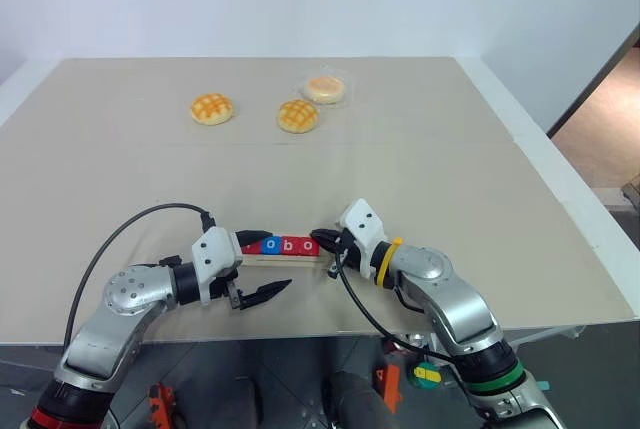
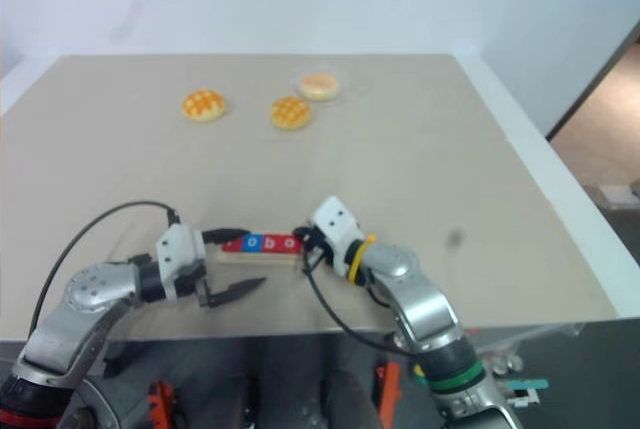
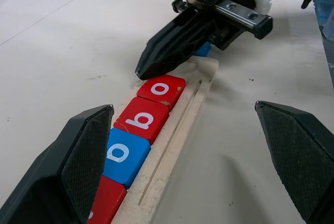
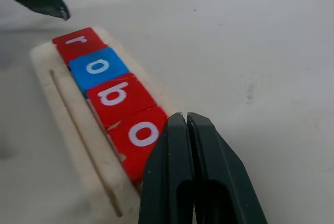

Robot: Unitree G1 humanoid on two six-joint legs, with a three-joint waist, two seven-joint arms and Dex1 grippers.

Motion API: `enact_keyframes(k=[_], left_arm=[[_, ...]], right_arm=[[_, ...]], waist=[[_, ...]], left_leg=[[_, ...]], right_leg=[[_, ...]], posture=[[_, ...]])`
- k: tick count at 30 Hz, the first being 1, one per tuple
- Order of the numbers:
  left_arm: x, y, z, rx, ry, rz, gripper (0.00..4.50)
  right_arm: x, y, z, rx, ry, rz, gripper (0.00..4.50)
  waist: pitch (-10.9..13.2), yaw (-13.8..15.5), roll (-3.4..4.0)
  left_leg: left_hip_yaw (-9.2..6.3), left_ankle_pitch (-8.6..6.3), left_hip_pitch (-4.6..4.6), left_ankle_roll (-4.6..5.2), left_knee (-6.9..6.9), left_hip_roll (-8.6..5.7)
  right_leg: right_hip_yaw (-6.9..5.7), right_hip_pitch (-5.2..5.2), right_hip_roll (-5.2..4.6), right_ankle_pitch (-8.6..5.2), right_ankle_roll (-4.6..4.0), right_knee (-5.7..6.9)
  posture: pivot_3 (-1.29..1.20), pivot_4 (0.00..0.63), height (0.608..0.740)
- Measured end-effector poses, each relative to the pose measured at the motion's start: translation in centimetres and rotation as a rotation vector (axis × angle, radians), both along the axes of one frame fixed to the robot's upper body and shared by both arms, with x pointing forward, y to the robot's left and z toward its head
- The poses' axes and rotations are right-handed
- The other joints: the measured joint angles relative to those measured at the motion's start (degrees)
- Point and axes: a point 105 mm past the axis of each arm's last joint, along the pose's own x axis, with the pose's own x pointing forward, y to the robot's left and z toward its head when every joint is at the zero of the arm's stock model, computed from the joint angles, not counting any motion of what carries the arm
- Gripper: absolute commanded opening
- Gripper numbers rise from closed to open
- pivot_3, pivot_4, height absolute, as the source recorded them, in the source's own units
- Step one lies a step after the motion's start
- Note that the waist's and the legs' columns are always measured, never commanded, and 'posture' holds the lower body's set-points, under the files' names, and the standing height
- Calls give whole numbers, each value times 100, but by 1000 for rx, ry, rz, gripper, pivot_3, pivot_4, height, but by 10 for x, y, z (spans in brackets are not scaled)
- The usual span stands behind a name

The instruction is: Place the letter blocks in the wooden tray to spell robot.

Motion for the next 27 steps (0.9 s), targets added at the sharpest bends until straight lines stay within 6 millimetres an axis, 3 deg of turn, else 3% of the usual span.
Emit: enact_keyframes(k=[3, 6, 9, 12, 16, 20, 27], left_arm=[[0, 0, 0, 0, 0, 0, 4500], [0, 0, 0, 0, 1, -4, 4500], [-2, -2, -1, 1, 6, -22, 4500], [-8, -7, -1, 5, 16, -74, 4500], [-16, -13, 0, 2, 28, -142, 4500], [-17, -16, 2, 3, 28, -168, 4500], [-18, -19, 0, 8, 36, -182, 4500]], right_arm=[[1, 0, 2, 14, -5, -13, 43], [7, -4, 13, 70, -13, -42, 794], [19, -18, 36, 148, -41, -97, 1912], [17, -38, 50, 164, -40, -71, 2962], [1, -68, 45, 61, 6, 57, 4344], [-13, -80, 24, -43, 83, 226, 4470], [-4, -68, 17, -115, 61, 379, 4470]], waist=[[0, 0, 0], [0, 0, 0], [0, 4, 0], [1, 26, 1], [0, 46, 0], [1, 2, 1], [1, -15, 1]], left_leg=[[0, 0, 0, 0, 0, 0], [1, 0, 0, 0, 0, 0], [2, 0, 0, 0, 1, -2], [1, 0, -2, 0, -1, -4], [0, -2, -3, 3, -5, -13], [7, -2, 9, 4, -5, -10], [0, 3, 13, 9, -2, -2]], right_leg=[[0, 0, 0, 0, 0, 0], [1, 0, -1, 0, 0, 0], [1, 1, -2, 1, 2, 0], [1, 1, -3, -4, 3, -1], [-2, 4, -15, -14, 10, -6], [2, 5, -9, -7, 4, -4], [0, 8, 4, 5, -4, -1]], posture=[[0, 150, 740], [0, 150, 740], [0, 150, 740], [0, 150, 740], [0, 150, 740], [0, 150, 740], [0, 150, 740]])
